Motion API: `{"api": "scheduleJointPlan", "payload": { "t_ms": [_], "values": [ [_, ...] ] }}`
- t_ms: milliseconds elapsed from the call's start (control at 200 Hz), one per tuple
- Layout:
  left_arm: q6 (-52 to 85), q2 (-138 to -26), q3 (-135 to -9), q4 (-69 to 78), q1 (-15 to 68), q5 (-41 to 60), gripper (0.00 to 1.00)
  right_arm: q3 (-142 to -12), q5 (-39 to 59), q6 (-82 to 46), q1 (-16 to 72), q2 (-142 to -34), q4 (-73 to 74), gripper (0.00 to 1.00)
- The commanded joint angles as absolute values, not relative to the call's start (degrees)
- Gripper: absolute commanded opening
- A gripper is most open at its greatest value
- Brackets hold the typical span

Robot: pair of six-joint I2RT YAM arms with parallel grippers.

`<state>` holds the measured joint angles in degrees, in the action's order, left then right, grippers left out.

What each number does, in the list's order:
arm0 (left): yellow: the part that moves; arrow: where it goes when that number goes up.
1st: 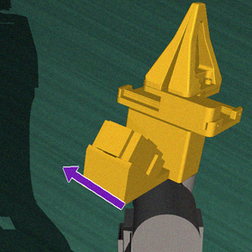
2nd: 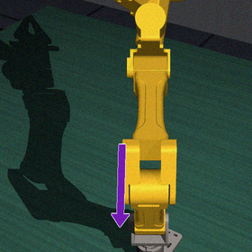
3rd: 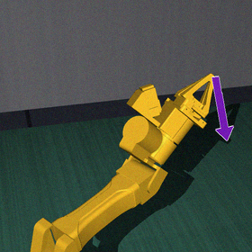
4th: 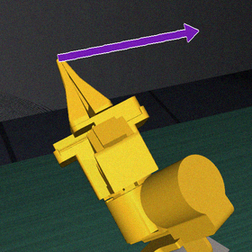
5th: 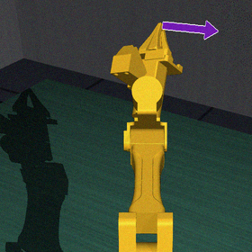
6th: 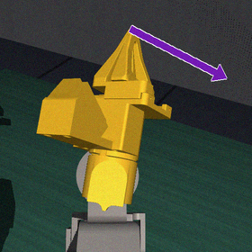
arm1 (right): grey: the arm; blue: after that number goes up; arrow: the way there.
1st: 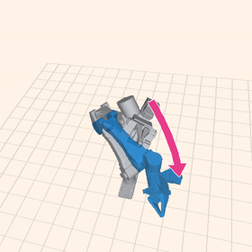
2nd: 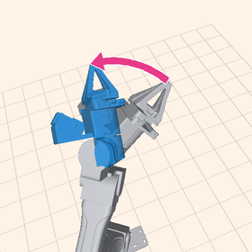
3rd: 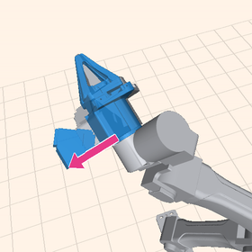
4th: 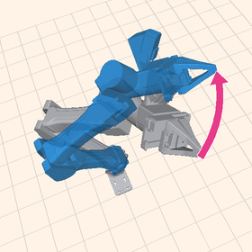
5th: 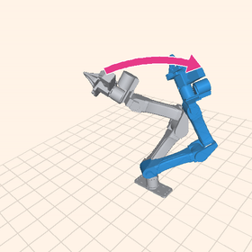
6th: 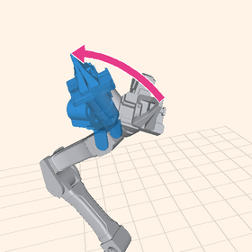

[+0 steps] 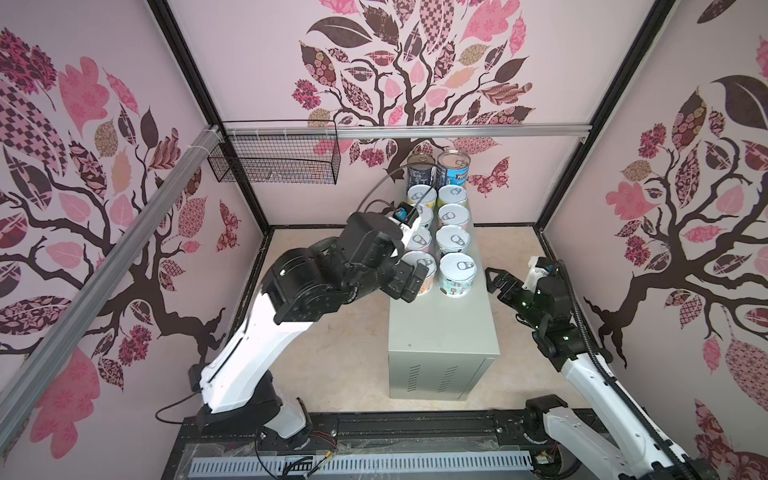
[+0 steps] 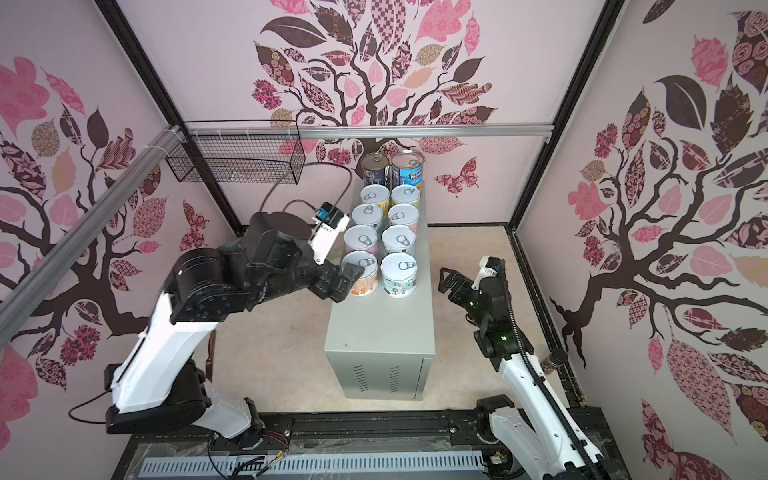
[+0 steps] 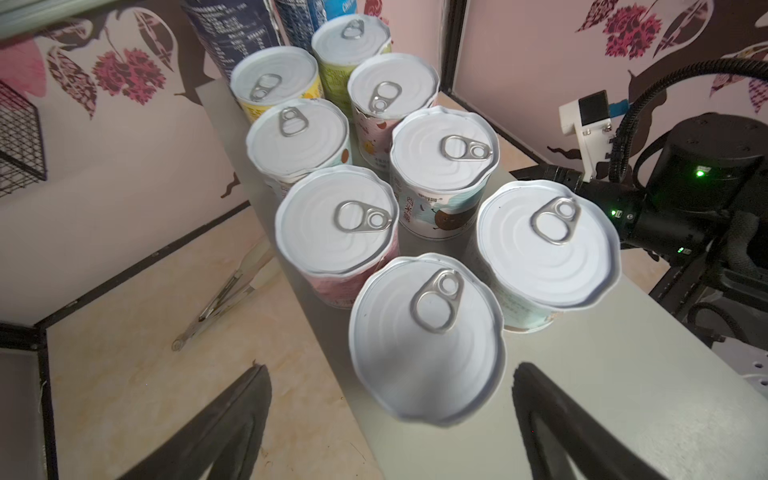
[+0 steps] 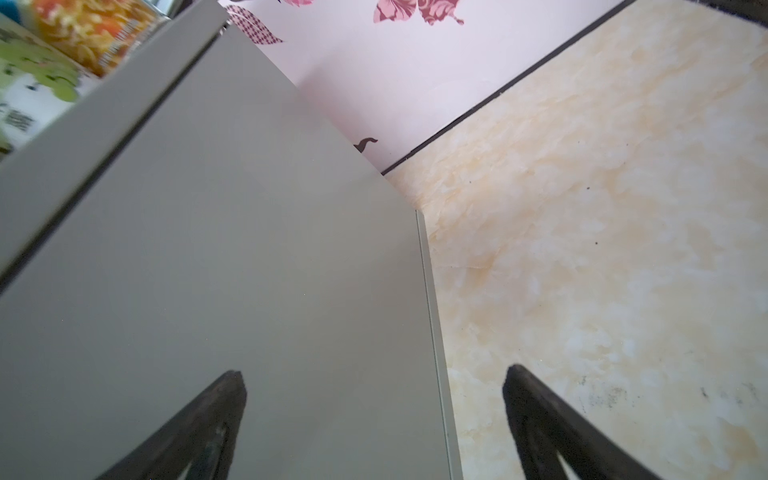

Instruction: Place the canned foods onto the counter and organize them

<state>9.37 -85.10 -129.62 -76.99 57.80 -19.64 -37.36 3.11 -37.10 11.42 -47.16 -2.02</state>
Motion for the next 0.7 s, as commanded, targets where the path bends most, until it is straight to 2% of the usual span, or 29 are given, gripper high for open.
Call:
{"api": "scheduleJointPlan", "payload": {
  "t_ms": [0, 220, 350, 420, 695],
  "values": [
    [9.3, -79.9, -125.64, -73.03, 57.99, -22.75, 0.94, -40.08, -0.75, -35.8, 14.17, -45.59, -7.69, 1.0],
    [11.0, -69.39, -111.9, -67.43, 57.29, -28.16, 0.9, -47.43, -4.93, -33.74, 15.21, -43.51, -14.84, 1.0],
    [13.38, -65.77, -103.07, -65.1, 50.6, -23.15, 0.9, -51.53, -5.8, -31.92, 15.24, -42.45, -18.37, 1.0],
    [13.89, -64.71, -99.48, -63.07, 47.98, -21.02, 0.9, -53.76, -5.07, -30.83, 15.29, -43.02, -20.3, 1.0],
    [14.59, -65.8, -95.0, -58.25, 47.55, -22.47, 0.89, -59.0, -3.27, -27.57, 17.62, -46.46, -24.89, 1.0]
  ]
}}
